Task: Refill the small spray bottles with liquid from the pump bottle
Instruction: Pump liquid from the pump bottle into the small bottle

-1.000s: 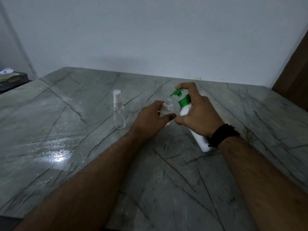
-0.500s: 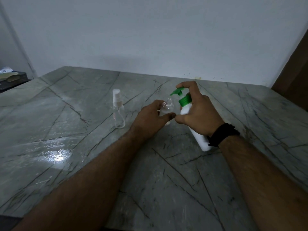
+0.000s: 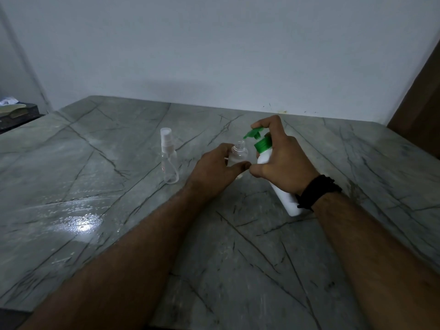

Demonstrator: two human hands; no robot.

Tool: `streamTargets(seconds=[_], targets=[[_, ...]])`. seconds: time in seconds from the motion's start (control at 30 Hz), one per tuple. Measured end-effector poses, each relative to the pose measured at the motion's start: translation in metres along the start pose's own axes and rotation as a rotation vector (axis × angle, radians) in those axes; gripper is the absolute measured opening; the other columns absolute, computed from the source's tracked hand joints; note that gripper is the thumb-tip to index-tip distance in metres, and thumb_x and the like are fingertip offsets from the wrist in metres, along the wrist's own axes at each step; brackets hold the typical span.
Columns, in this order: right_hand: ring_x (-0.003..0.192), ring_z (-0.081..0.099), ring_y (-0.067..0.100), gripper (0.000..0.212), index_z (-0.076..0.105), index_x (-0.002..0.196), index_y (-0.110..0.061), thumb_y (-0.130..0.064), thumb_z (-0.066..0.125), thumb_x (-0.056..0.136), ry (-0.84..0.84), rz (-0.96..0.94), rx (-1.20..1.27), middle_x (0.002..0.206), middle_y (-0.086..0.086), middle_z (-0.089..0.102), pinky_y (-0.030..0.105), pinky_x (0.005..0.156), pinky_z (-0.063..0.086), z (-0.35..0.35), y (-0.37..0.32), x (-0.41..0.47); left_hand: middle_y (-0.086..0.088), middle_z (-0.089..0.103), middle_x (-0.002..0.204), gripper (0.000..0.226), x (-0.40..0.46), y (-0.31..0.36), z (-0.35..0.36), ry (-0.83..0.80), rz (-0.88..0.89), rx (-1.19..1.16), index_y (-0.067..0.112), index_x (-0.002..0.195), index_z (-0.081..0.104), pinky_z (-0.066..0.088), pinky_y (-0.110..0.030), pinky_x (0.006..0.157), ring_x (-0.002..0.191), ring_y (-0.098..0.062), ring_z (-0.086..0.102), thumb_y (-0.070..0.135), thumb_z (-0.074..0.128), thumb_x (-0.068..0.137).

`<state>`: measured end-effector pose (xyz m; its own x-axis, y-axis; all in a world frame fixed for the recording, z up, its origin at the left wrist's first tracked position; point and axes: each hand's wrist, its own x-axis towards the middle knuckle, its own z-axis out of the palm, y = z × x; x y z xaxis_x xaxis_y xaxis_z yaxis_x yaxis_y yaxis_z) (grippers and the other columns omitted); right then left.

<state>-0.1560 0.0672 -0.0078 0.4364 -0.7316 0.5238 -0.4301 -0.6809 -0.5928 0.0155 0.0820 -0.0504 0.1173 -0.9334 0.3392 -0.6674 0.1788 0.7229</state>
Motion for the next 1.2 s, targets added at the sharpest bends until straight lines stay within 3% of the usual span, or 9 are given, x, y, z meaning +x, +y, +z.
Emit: streamTargets(seconds=[0.2,0.43,0.77,0.9,1.2], targets=[[0.075,0.064,0.01,0.076,0.042,0.126,-0.03,-0.014,0.082,0.063,-0.014,0.005,-0.013,0.097,-0.009,0.064,0.032,0.066,0.057,0.0017,0.0,-0.0002,0.002,0.062,0.127,0.058,0.0002,0.0008,-0.0002,-0.009,0.003,0.003,0.022,0.132,0.051,0.044,-0.021,0.079,0.101,-0.008,0.058,0.049,0.068,0.083],[0.071,0.064,0.006,0.076,0.041,0.123,-0.031,-0.012,0.081,0.062,-0.026,0.004,0.002,0.092,-0.011,0.064,0.022,0.061,0.053,0.0009,0.0003,0.0016,0.001,0.062,0.128,0.058,-0.0001,0.0014,0.0001,-0.014,0.001,-0.002,0.022,0.133,0.05,0.047,-0.024,0.083,0.107,-0.012,0.06,0.048,0.068,0.083],[0.068,0.061,0.004,0.079,0.042,0.128,-0.03,-0.009,0.081,0.063,-0.028,-0.004,0.009,0.088,-0.012,0.062,0.016,0.057,0.047,0.0007,-0.0002,0.0006,0.004,0.064,0.122,0.057,0.0,-0.0018,0.0001,-0.006,0.011,-0.02,0.024,0.128,0.053,0.049,-0.025,0.082,0.096,-0.006,0.058,0.051,0.069,0.081],[0.069,0.062,0.007,0.075,0.042,0.124,-0.029,-0.01,0.082,0.063,-0.025,0.007,0.005,0.092,-0.01,0.063,0.022,0.059,0.051,0.0004,0.0007,0.0016,0.003,0.064,0.122,0.057,0.0007,-0.001,0.0001,-0.007,0.01,-0.006,0.024,0.129,0.053,0.05,-0.027,0.085,0.099,-0.009,0.06,0.052,0.069,0.081],[0.066,0.061,0.003,0.077,0.042,0.127,-0.029,-0.011,0.08,0.063,-0.031,-0.012,0.017,0.085,-0.013,0.062,0.014,0.056,0.046,0.0005,0.0008,0.0012,0.003,0.064,0.122,0.056,-0.0023,0.0025,-0.0016,0.002,0.016,-0.028,0.023,0.129,0.053,0.052,-0.031,0.089,0.104,-0.011,0.061,0.048,0.069,0.082]])
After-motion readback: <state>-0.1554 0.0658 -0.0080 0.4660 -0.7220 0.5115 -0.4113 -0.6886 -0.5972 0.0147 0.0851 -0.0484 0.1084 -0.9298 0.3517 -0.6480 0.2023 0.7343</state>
